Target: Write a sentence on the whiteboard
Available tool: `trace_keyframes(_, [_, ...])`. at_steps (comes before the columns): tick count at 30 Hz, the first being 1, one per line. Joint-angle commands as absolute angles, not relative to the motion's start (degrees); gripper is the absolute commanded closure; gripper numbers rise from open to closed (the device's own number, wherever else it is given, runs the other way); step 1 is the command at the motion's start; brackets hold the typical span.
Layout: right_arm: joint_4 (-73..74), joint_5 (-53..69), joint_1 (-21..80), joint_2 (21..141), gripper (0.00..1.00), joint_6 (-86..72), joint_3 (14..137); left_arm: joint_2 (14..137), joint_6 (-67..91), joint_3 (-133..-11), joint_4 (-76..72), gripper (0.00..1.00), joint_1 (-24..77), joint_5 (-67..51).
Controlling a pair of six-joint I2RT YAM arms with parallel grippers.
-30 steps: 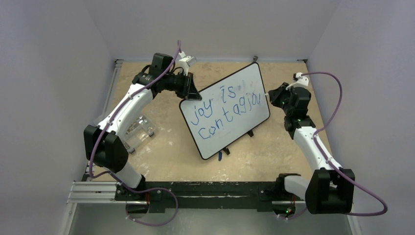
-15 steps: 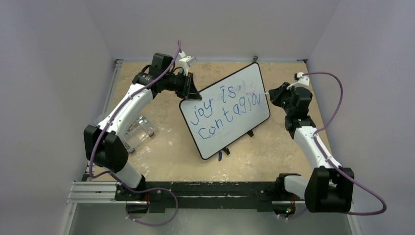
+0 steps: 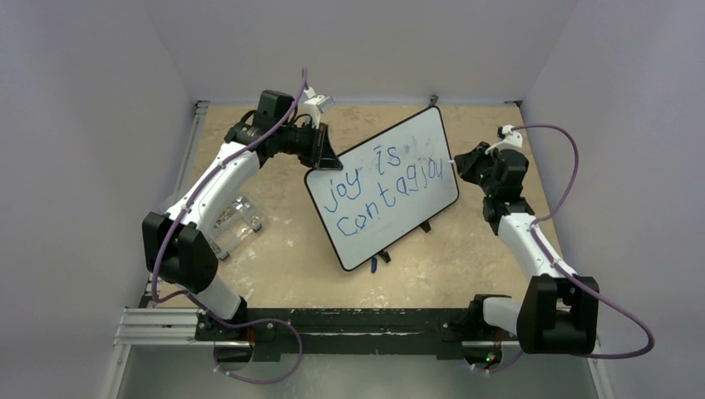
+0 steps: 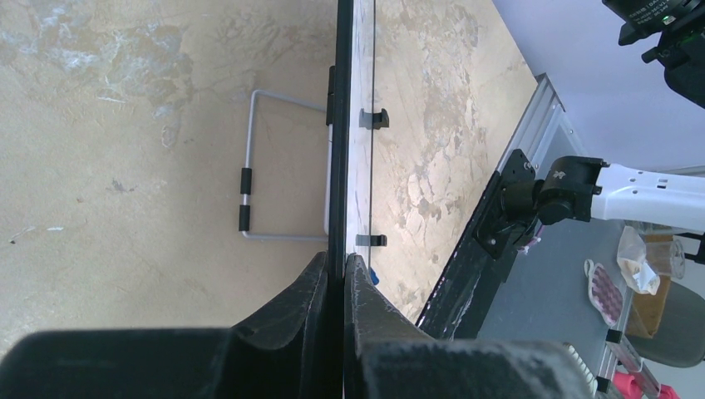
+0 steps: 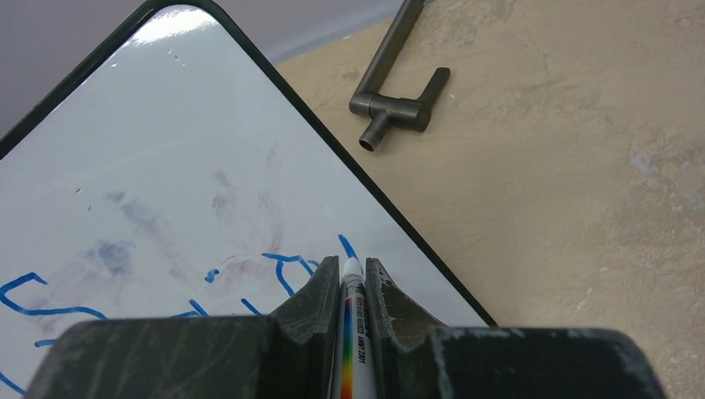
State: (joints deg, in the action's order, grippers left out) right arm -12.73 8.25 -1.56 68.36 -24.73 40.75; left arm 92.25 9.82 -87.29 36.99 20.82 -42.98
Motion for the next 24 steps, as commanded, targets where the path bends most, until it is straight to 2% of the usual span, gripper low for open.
trace_keyframes(1, [-16.41, 9.81, -1.91, 68.61, 1.00, -25.35, 40.27, 91.19, 5.98, -88.24, 34.42, 1.00, 20.92, -39.55])
trace_keyframes(24, [-17.07, 10.72, -2.33, 69.25, 1.00, -25.36, 40.04, 90.88, 5.63, -88.33, 34.71, 1.00, 20.92, -39.05])
